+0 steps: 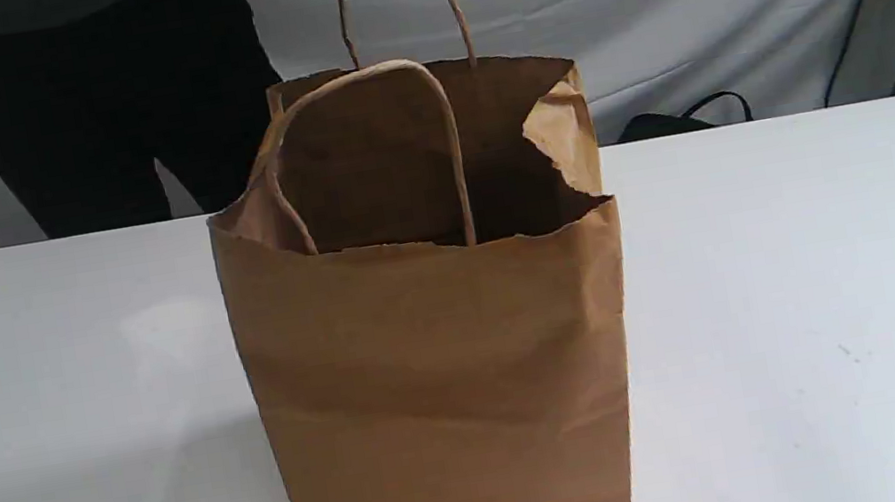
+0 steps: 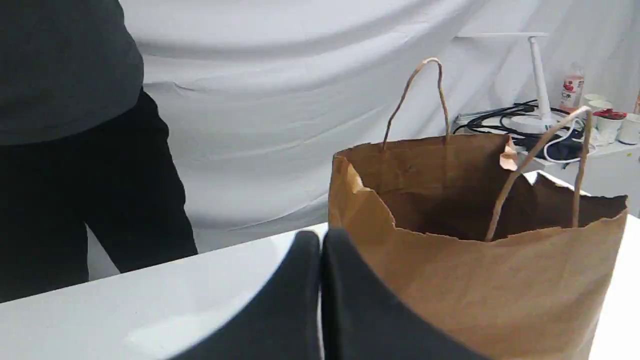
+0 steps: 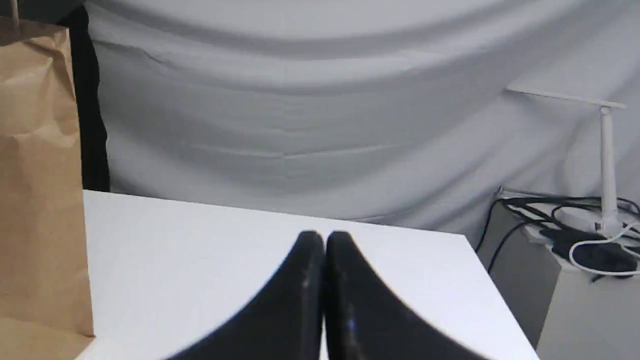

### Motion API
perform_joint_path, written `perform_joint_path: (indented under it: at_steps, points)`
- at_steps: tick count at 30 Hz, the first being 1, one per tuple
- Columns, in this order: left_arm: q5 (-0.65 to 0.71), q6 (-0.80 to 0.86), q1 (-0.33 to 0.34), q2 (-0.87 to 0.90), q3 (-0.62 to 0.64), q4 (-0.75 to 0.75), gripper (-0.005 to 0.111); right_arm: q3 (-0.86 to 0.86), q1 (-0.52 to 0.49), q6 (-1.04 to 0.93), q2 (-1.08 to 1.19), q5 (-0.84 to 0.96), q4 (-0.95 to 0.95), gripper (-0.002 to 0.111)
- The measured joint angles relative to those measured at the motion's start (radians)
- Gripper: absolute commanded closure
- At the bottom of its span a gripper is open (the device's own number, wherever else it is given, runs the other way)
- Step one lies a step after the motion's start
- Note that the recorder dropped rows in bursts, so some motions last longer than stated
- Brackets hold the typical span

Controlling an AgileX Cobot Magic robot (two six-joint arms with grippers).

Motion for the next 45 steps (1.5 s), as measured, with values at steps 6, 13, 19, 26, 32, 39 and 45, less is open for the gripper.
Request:
perform_joint_path:
  at_steps: [6,13,19,26,32,39,45]
  points:
    - [0.000,0.000,0.000,0.000,0.000,0.000,0.107,0.000,0.000,0.008,0.000,0.011,0.035,0.108]
    - [0.000,0.000,0.000,0.000,0.000,0.000,0.107,0.000,0.000,0.008,0.000,0.011,0.043,0.108]
    - [0.000,0.000,0.000,0.000,0.000,0.000,0.107,0.000,0.000,0.008,0.000,0.011,0.043,0.108]
    - [0.000,0.000,0.000,0.000,0.000,0.000,0.107,0.000,0.000,0.008,0.000,0.011,0.043,0.108]
    - [0.000,0.000,0.000,0.000,0.000,0.000,0.107,0.000,0.000,0.008,0.000,0.011,0.043,0.108]
    - [-0.003,0.049,0.051,-0.042,0.011,0.013,0.107,0.000,0.000,0.010,0.000,0.011,0.045,0.108]
    - [-0.165,0.067,0.213,-0.136,0.147,0.003,0.107,0.000,0.000,0.010,0.000,0.011,0.045,0.108]
